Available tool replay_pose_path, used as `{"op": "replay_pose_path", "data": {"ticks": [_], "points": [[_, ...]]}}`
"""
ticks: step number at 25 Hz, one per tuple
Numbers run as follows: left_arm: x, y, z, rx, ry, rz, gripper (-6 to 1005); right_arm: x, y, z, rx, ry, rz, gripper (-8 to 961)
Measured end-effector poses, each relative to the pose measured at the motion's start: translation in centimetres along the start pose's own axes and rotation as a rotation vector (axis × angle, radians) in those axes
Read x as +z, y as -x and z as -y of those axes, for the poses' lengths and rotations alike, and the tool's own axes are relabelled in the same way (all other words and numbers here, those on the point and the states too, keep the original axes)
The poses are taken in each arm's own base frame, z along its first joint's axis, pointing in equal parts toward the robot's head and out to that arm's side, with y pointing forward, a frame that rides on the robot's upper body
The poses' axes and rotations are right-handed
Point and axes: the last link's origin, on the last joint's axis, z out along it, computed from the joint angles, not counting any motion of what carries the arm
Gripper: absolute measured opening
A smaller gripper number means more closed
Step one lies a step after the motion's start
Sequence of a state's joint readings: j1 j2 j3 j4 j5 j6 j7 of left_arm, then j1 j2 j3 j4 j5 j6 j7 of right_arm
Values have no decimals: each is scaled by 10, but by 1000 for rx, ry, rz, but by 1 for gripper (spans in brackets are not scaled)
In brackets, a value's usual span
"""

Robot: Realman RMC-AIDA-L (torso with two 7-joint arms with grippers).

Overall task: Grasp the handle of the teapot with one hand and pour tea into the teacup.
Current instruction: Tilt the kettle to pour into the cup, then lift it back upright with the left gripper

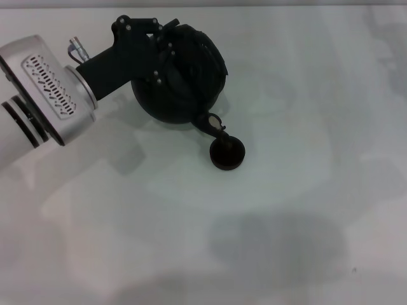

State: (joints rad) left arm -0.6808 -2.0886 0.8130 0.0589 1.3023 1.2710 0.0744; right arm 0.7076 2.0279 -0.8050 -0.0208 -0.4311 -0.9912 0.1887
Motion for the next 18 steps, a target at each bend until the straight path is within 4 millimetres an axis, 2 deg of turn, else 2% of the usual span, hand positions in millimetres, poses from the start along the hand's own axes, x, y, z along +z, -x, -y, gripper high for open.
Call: {"op": "replay_pose_path", "data": {"ticks": [18], "points": [[-4, -2, -3, -65, -22, -15, 98, 0, -1, 0, 0, 1, -3, 845]]}}
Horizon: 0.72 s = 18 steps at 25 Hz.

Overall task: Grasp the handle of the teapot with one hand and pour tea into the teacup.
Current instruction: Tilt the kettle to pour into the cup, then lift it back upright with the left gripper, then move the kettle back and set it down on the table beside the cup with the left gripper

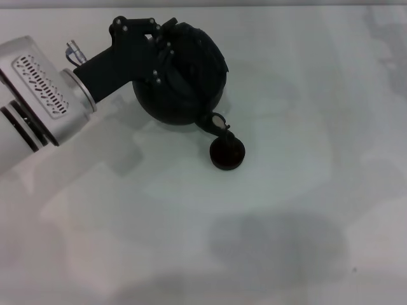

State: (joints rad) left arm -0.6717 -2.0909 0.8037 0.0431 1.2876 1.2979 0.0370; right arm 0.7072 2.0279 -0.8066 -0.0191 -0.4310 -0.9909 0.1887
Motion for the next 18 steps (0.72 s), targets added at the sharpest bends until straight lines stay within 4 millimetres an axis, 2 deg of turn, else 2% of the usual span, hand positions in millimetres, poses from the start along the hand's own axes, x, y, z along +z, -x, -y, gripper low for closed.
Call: {"op": "replay_pose_path", "data": {"ticks": [18], "points": [[-11, 0, 3, -121, -107, -17, 99, 0, -1, -1, -1, 3, -3, 845]]}}
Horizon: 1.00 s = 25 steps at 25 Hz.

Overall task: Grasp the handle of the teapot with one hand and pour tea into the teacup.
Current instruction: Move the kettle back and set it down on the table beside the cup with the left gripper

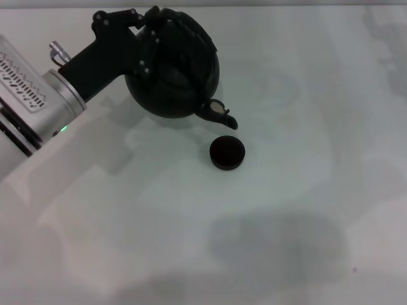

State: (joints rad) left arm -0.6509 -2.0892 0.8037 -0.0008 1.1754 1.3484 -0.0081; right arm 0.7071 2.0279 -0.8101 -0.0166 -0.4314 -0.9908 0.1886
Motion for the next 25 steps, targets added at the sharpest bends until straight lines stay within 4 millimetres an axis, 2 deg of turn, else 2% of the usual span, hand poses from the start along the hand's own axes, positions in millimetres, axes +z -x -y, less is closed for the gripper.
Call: {"op": "replay_pose_path", "data": {"ticks": [16, 25], "points": [[-29, 3, 10, -134, -233, -27, 98, 0, 0, -1, -6, 9, -1, 845], [-48, 11, 21, -380, -560, -31, 98, -3, -3, 2, -1, -3, -8, 845]]}}
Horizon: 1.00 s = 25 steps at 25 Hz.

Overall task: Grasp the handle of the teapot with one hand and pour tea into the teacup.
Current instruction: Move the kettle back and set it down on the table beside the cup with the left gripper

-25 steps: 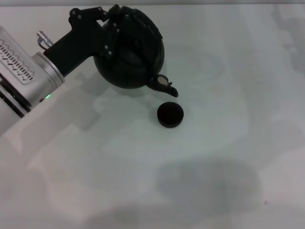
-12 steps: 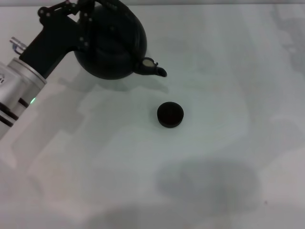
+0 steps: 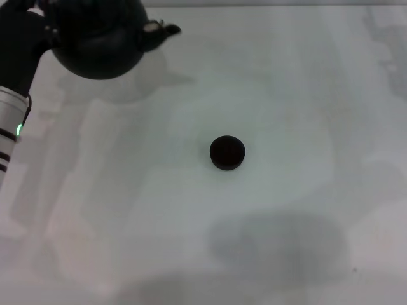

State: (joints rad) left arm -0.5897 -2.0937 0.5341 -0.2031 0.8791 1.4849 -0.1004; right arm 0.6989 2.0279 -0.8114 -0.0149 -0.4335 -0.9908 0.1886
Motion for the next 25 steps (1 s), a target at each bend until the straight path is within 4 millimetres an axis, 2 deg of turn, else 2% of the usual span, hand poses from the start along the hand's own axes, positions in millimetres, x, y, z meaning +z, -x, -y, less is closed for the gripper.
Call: {"op": "replay_pose_path", "data": {"ticks": [15, 20, 25], "points": [[-19, 13, -2, -190, -260, 52, 98, -1, 0, 4, 1, -14, -1, 845], [-24, 18, -2, -196, -278, 87, 98, 0, 1, 4, -6, -12, 0, 845], [-21, 23, -9, -202, -240, 125, 97, 3, 4, 5, -16, -10, 8, 845]]}}
